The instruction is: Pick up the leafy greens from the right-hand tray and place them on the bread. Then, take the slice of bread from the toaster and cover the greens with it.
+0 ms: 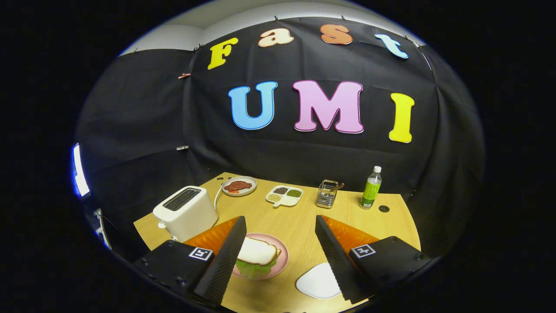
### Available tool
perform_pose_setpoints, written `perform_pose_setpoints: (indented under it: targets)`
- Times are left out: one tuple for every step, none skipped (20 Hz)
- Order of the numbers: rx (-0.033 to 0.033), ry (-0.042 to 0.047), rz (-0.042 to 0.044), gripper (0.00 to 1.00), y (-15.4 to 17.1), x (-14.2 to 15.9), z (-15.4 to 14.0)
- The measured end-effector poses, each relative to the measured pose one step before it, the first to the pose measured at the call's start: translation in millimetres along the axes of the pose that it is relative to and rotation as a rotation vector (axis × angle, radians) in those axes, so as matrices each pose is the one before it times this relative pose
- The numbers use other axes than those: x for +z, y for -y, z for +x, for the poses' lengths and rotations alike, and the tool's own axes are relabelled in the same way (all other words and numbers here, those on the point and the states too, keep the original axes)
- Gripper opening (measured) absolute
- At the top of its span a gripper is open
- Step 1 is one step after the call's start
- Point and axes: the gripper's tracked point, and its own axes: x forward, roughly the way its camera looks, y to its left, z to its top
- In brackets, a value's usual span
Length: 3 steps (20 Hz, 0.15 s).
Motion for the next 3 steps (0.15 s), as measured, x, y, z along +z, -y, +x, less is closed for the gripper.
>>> perform_pose_setpoints:
  targets:
    - [0.00445,-0.00113,-0.00227,0.99,-0.95,-0.36,-0.72]
    - [-0.00035,0.00170,-0.00238,0.99,1.07,-0.14,-0.13]
    - [0.00198,-0.00130,0.00316,0.99,-0.41,-0.84,0.13]
